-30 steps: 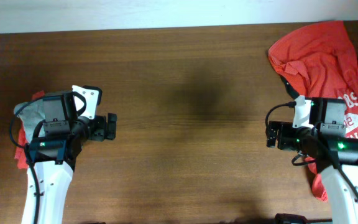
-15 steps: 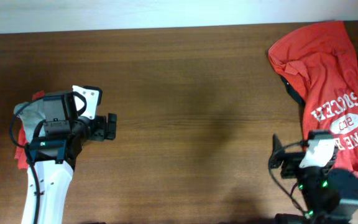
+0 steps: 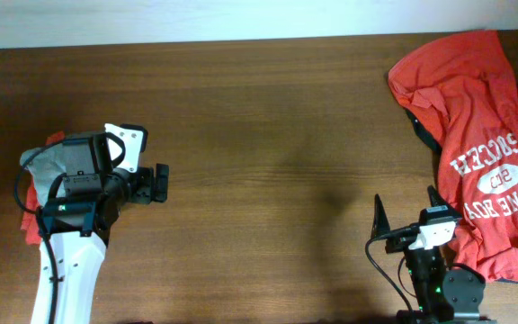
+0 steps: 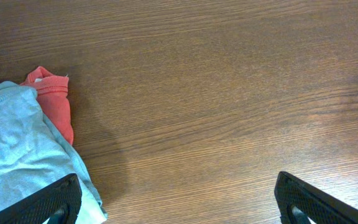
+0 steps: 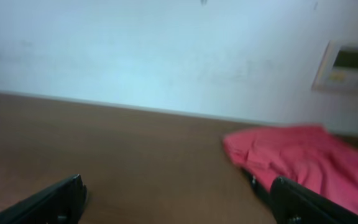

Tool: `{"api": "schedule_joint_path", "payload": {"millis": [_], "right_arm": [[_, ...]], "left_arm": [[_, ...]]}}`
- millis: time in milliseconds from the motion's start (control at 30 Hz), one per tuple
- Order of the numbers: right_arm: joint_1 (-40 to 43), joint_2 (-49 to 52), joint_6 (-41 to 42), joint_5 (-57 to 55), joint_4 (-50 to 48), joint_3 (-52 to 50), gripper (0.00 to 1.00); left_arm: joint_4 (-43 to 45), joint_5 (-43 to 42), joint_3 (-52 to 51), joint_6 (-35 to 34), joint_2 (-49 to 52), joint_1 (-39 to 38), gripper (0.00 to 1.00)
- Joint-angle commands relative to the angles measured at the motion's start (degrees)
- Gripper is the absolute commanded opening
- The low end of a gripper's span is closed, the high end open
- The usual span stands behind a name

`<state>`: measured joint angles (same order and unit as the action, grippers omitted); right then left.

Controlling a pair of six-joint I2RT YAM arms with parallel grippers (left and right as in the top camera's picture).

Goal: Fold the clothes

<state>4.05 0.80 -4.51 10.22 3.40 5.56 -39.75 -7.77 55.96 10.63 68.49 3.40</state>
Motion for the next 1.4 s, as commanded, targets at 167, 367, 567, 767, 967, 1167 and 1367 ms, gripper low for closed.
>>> {"api": "schedule_joint_path", "payload": {"millis": [167, 367, 567, 767, 967, 1167, 1367], "right_arm": [[-0.4, -0.6, 0.3, -0.7, 0.2, -5.2, 0.99], [-0.4, -0.6, 0.3, -0.7, 0.2, -5.2, 0.99], [-0.4, -0.6, 0.3, -0.7, 0.2, -5.2, 0.99], [-0.4, -0.6, 0.3, -0.7, 0.2, -5.2, 0.99], [-0.4, -0.6, 0.3, -0.7, 0.2, -5.2, 0.99], [-0.4, -0.6, 0.3, -0.7, 0.2, -5.2, 0.99], [-0.4, -0.6, 0.3, -0.7, 0.2, -5.2, 0.98]], "left_arm": [[0.1, -0.8, -0.4, -0.5, 0.0, 0.3, 0.99], [0.1, -0.8, -0.4, -0.5, 0.0, 0.3, 0.99], [0.1, -0.8, -0.4, -0.5, 0.0, 0.3, 0.99], [0.1, -0.8, -0.4, -0.5, 0.0, 0.3, 0.99], [0.1, -0.8, -0.4, -0.5, 0.0, 0.3, 0.99], [-2.8, -0.9, -0.6, -0.5, -3.1, 0.2, 0.99], [-2.4, 1.1, -10.6, -0.4, -17.2, 0.3, 0.99]]}}
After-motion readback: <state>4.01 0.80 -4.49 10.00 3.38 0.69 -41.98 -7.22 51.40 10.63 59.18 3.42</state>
